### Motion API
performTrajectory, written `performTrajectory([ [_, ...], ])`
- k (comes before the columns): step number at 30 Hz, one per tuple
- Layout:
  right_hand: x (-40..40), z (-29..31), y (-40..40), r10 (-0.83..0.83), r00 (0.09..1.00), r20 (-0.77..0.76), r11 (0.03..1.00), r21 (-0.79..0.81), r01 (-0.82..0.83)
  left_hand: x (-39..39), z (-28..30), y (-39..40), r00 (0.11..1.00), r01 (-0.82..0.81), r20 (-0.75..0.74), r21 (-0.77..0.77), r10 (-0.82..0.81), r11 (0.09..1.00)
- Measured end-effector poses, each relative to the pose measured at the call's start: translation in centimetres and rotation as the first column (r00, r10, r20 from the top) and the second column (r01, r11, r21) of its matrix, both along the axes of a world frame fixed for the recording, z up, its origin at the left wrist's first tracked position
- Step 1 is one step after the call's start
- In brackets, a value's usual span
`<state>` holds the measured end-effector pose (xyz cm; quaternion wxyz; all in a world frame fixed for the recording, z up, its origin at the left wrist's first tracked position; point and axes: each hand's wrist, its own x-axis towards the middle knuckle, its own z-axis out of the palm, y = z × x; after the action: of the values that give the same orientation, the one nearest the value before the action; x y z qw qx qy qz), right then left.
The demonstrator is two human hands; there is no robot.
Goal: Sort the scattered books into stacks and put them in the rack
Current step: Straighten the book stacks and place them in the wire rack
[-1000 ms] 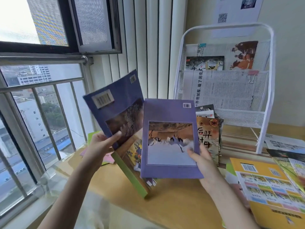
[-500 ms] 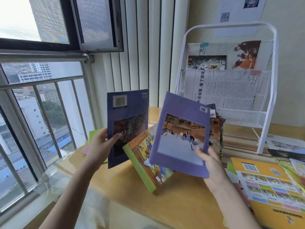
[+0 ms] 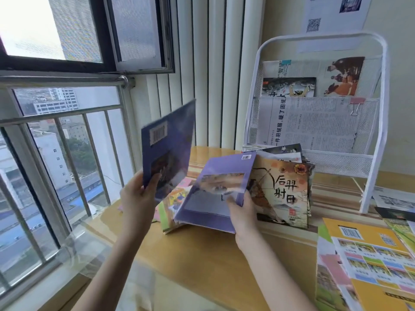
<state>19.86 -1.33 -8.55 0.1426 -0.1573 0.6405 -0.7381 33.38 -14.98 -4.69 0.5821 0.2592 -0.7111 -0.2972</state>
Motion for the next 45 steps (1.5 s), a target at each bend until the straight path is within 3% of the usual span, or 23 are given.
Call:
performTrajectory([
  [4, 0.5, 2.2, 2.9, -0.05, 0.985, -0.166, 0.999, -0.026, 0.046, 0.4, -1.6, 0.4, 0.98, 0.185, 0.062, 0.072, -0.19, 0.98],
  [7, -0.4, 3.4, 6.3, -0.034, 0.966, -0.257, 0.999, 0.001, 0.036, 0.6, -3.2, 0.2, 0.968, 0.204, 0.14, 0.064, -0.211, 0.977],
  [9, -1.4, 3.6, 8.3, 0.06, 0.985, -0.164, 0.998, 0.029, -0.056, 0.8, -3.9, 0.0, 0.966, 0.22, 0.116, 0.118, -0.233, 0.968],
  [11, -1.6, 3.4, 9.7, 0.149, 0.989, -0.01, 0.988, 0.054, -0.148, 1.0, -4.9, -0.5, 0.934, 0.348, 0.007, 0.203, -0.357, 0.915],
  [14, -0.8, 1.9, 9.8, 0.23, 0.958, 0.172, 0.969, 0.057, -0.242, 1.3, -5.0, -0.3, 0.822, 0.563, -0.125, 0.324, -0.555, 0.76],
  [16, 0.0, 0.8, 9.4, 0.279, 0.923, 0.265, 0.958, -0.015, -0.285, 0.9, -4.6, 0.2, 0.779, 0.61, -0.168, 0.425, -0.604, 0.669],
  [19, 0.8, -0.1, 8.8, 0.298, 0.901, 0.314, 0.954, -0.062, -0.294, 0.7, -4.0, 1.5, 0.711, 0.659, -0.125, 0.463, -0.692, 0.593],
  [23, 0.7, 0.0, 9.2, 0.275, 0.92, 0.28, 0.958, 0.006, -0.288, 0.8, -7.1, -0.7, 0.61, 0.716, -0.036, 0.452, -0.792, 0.531],
  [25, 0.5, 0.5, 9.6, 0.267, 0.929, 0.257, 0.956, 0.05, -0.289, 1.2, -8.0, -1.4, 0.663, 0.646, 0.085, 0.436, -0.743, 0.627],
  [29, 0.3, 1.6, 10.7, 0.23, 0.955, 0.187, 0.965, 0.084, -0.248, 0.7, -7.7, -0.3, 0.831, 0.514, -0.055, 0.454, -0.553, 0.728],
  [32, 0.2, 3.0, 11.7, 0.225, 0.962, 0.157, 0.973, 0.009, -0.23, 0.6, -7.3, 0.5, 0.832, 0.523, -0.131, 0.511, -0.539, 0.682],
  [37, 0.1, 5.8, 12.4, 0.307, 0.951, 0.035, 0.952, -0.022, -0.306, 0.2, -6.1, 0.8, 0.772, 0.585, -0.292, 0.676, -0.565, 0.449],
  [38, 0.2, 6.5, 12.5, 0.322, 0.947, -0.007, 0.947, -0.016, -0.322, 0.3, -5.9, 0.7, 0.785, 0.56, -0.269, 0.692, -0.558, 0.455],
  [41, 0.3, 8.6, 12.8, 0.333, 0.912, -0.24, 0.942, 0.053, -0.33, -0.2, -6.1, 0.4, 0.845, 0.424, -0.036, 0.652, -0.533, 0.628],
  [43, 0.2, 10.0, 12.9, 0.317, 0.848, -0.425, 0.947, 0.099, -0.305, -0.3, -6.6, 0.6, 0.842, 0.338, 0.179, 0.559, -0.508, 0.757],
  [45, 0.1, 10.8, 12.4, 0.317, 0.794, -0.518, 0.944, 0.092, -0.316, -0.5, -7.0, 0.5, 0.827, 0.286, 0.287, 0.526, -0.484, 0.801],
])
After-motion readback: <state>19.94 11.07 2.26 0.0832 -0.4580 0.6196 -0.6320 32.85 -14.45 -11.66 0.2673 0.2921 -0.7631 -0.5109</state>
